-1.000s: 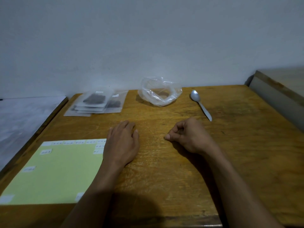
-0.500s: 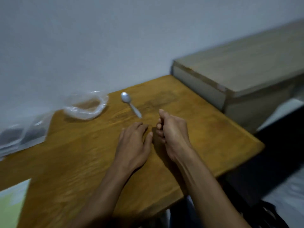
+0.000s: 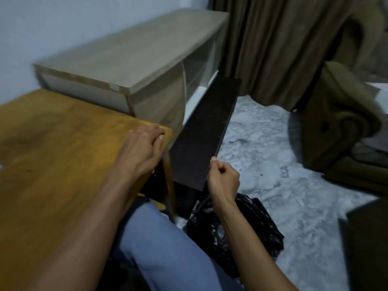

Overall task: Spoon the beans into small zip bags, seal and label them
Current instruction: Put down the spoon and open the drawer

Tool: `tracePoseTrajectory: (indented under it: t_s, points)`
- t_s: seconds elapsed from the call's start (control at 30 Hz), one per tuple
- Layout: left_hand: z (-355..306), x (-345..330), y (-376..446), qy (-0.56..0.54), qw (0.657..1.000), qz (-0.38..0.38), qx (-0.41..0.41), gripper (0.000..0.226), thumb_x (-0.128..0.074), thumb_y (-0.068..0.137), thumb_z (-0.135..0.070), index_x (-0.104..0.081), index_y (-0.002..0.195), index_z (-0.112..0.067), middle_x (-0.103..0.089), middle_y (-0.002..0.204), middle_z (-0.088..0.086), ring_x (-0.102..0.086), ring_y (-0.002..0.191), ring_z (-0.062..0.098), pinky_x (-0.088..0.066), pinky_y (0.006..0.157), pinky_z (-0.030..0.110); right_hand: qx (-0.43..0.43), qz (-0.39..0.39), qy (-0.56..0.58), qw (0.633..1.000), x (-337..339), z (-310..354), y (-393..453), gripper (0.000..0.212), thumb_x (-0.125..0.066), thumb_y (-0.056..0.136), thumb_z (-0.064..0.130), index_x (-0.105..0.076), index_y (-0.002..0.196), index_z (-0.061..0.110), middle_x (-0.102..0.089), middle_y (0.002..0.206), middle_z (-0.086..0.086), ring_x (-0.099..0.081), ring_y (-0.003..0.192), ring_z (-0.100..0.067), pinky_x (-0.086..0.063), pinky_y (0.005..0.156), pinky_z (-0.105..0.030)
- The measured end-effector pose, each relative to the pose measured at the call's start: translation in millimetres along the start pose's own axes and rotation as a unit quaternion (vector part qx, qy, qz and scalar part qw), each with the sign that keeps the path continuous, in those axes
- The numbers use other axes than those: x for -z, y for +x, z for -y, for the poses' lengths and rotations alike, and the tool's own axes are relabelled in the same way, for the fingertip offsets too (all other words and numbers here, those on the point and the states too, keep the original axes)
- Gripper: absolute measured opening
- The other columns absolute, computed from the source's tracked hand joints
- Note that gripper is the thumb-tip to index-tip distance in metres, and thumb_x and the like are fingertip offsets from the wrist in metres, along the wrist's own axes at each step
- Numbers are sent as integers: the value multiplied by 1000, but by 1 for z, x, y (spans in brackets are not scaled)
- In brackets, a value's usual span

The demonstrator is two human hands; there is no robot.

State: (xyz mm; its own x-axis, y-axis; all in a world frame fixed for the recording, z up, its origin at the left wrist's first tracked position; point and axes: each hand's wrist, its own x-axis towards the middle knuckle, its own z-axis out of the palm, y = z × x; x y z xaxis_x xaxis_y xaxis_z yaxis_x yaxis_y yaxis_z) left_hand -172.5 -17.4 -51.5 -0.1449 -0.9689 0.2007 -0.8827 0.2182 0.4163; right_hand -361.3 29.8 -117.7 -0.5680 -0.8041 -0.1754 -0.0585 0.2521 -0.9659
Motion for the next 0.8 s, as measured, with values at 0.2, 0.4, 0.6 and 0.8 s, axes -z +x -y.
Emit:
tracePoseTrajectory:
  t_s: [0.2, 0.4, 0.6, 0.8]
  points:
    - [-2, -7, -1, 0, 1000, -17, 0, 34, -49, 101, -18, -65, 131, -15, -62, 140, 7, -55, 131, 30, -34, 114, 60, -51, -54, -84, 994, 22, -81, 18, 29, -59, 96, 31, -62, 79, 8, -63, 71, -4, -62, 77, -25, -41, 71, -29]
    - [-5, -8, -2, 4, 1000, -19, 7, 36, -46, 104, -22, -62, 136, -18, -61, 141, 3, -51, 133, 25, -28, 119, 57, -116, -28, -155, 981, 29, -135, 17, 79, -64, 87, 57, -42, 148, 12, -44, 154, -12, -41, 142, -32, -37, 114, -52]
    - [-5, -6, -4, 6, 1000, -8, 19, 39, -45, 105, -24, -56, 142, -19, -53, 150, 3, -39, 145, 23, -19, 123, 55, -105, 11, -154, 983, 25, -131, 14, 94, -56, 89, 65, -19, 159, 13, -20, 166, -7, -17, 154, -25, -23, 122, -49]
    - [-1, -6, -3, 15, 1000, 7, 15, 43, -43, 105, -35, -52, 145, -20, -48, 154, 2, -33, 150, 21, -20, 122, 59, -110, 31, -136, 984, 24, -129, 13, 92, -56, 90, 62, -19, 159, 14, -23, 166, -7, -21, 153, -26, -25, 122, -46]
